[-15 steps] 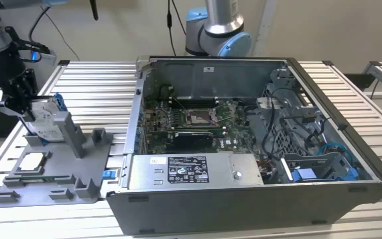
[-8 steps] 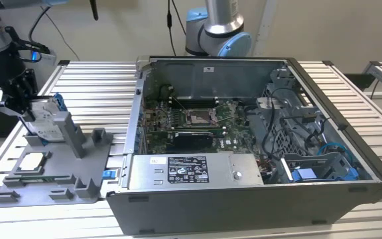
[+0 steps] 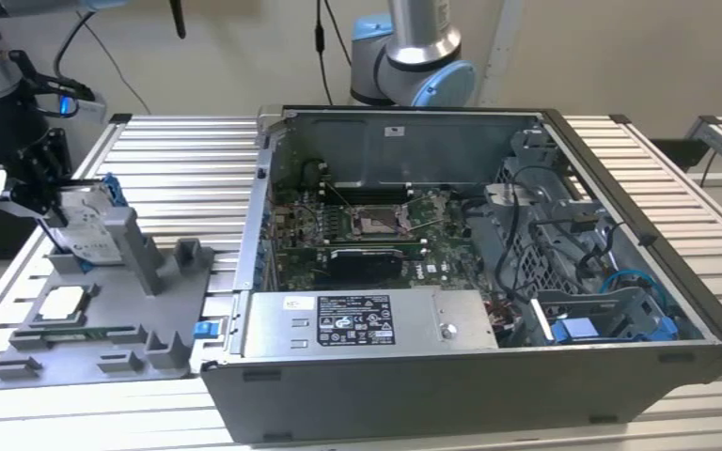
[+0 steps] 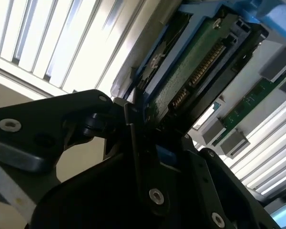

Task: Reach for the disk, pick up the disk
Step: 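Pick up the disk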

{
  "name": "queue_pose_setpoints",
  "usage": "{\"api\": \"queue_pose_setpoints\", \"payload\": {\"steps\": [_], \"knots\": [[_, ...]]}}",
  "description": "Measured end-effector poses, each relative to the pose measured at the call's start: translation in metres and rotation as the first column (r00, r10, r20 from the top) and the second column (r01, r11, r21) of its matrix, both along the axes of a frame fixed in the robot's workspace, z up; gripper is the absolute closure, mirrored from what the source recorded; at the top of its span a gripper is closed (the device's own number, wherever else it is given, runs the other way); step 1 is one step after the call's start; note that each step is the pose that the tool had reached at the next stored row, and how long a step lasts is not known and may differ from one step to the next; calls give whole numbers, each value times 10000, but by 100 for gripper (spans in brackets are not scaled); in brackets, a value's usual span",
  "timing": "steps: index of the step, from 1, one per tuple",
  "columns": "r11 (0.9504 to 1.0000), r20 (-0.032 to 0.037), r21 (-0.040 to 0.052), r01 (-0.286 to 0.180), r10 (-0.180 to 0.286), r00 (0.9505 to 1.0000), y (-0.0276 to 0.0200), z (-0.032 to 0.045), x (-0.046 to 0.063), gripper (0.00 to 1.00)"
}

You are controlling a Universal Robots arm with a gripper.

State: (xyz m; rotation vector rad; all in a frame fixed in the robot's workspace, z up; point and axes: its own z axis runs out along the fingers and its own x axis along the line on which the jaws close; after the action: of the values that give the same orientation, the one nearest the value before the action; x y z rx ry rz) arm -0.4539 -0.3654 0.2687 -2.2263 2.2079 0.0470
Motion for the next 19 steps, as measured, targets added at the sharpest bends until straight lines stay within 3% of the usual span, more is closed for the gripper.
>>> {"api": "queue_pose_setpoints", "payload": {"steps": [11,15,16,18,19], "knots": [[10000,0,2,-1,1,10000,-1,0,0,100],[10000,1,-43,-2,2,10000,0,-1,0,100],[10000,-1,-7,-4,4,10000,0,0,0,100],[9998,0,193,-1,1,10000,1,0,0,100],[9998,0,197,-1,1,10000,2,0,0,100]]}}
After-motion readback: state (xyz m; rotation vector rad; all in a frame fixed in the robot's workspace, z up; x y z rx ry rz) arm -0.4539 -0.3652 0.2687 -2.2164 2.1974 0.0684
